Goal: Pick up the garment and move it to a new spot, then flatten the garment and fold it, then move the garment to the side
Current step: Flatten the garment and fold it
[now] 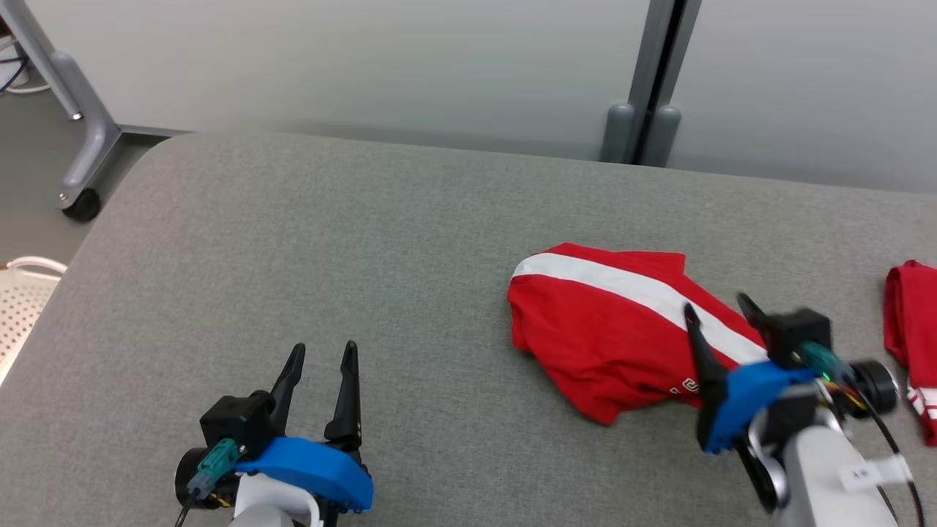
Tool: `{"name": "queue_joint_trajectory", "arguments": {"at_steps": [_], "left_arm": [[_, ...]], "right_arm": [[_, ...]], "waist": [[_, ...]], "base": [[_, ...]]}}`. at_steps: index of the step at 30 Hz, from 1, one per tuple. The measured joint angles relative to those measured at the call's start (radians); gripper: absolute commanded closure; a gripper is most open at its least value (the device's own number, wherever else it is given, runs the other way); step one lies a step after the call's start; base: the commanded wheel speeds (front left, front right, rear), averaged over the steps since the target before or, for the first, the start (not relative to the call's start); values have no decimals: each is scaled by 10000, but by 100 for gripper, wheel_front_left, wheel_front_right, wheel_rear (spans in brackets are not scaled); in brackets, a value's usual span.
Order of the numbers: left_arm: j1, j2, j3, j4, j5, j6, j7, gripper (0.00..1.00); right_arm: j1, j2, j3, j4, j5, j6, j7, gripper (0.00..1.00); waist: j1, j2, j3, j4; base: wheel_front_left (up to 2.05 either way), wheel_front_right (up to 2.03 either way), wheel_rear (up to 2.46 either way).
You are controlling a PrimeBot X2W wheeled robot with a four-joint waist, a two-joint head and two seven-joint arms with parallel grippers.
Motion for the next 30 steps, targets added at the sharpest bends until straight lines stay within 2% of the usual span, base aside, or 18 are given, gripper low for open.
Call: {"name": "queue_joint_trajectory", "arguments": {"at_steps": [5,14,21,23,24,25,26,30], "left_arm": [[-234,-82,-69,-238,86,-10,0,0],[-421,-353,-61,-270,109,-113,-19,0],[-445,-518,138,-123,163,-213,-46,0],[-446,-545,182,-96,192,-224,-46,0],[-446,-548,209,-86,196,-226,-50,0],[-446,-548,242,-79,219,-228,-58,0],[-446,-550,268,-71,245,-244,-59,0],[-447,-552,387,-63,324,-280,-59,0]], "right_arm": [[-1256,-2,1400,274,-224,0,953,0],[-3312,-769,3432,2437,153,2,2261,0],[-4214,-1112,4412,3923,460,2,2755,0],[-4314,-1101,4552,4148,545,2,2777,59],[-4334,-1095,4600,4272,591,2,2771,66],[-4353,-1087,4648,4360,637,2,2732,87],[-4388,-1070,4688,4445,677,2,2681,100],[-4470,-899,4738,4577,769,2,2151,100]], "waist": [[1,0,239,313],[2,0,792,1222],[2,1,1094,1650],[2,1,1103,1638],[2,1,1104,1615],[1,1,1101,1583],[1,0,1101,1544],[2,1,1089,1330]], "base": [[0,0,0],[0,0,0],[0,0,0],[0,0,0],[0,0,0],[0,0,0],[0,0,0],[0,0,0]]}}
